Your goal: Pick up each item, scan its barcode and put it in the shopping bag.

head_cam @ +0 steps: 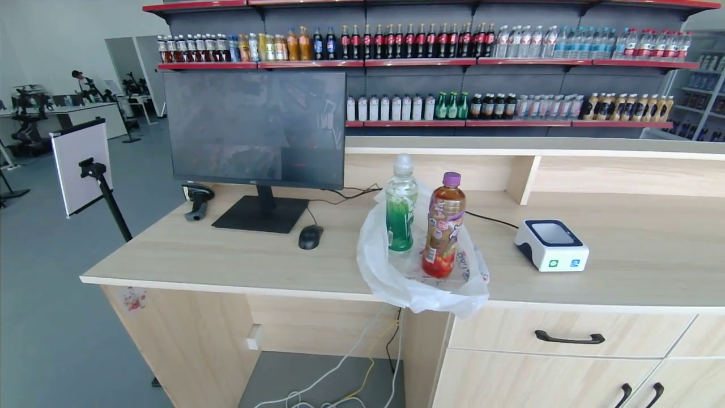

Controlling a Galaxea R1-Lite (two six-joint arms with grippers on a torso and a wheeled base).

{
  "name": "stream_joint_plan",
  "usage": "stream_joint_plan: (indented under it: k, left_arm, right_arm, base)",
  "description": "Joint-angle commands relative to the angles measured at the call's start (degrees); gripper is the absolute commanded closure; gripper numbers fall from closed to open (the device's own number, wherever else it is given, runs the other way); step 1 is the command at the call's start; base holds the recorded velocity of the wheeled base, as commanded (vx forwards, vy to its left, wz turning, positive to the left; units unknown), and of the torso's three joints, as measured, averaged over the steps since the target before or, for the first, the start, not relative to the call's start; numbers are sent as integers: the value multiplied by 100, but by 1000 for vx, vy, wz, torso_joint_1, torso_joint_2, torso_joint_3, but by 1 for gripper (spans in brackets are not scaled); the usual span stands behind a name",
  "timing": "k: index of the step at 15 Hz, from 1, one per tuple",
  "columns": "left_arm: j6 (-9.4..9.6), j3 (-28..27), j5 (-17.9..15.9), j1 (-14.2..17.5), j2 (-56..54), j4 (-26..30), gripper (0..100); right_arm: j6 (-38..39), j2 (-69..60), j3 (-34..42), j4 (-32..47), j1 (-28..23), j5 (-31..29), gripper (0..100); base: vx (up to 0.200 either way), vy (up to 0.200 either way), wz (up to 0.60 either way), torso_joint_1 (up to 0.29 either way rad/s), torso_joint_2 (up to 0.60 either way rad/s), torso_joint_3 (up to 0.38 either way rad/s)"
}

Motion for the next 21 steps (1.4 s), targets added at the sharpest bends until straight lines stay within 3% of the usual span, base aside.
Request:
stream_joint_plan:
  k: [1,12,21]
  left_arm:
    - [-6,0,0,2,-2,3,0]
    - [-15,0,0,2,-2,12,0]
    - [-32,0,0,2,-2,12,0]
  right_arm:
    - [1,0,2,2,0,2,0]
    - [-17,0,2,2,0,2,0]
    - [1,0,2,2,0,2,0]
  base:
    - [0,-200,0,7,-12,2]
    - [0,-200,0,8,2,0]
    - [0,0,0,0,0,0]
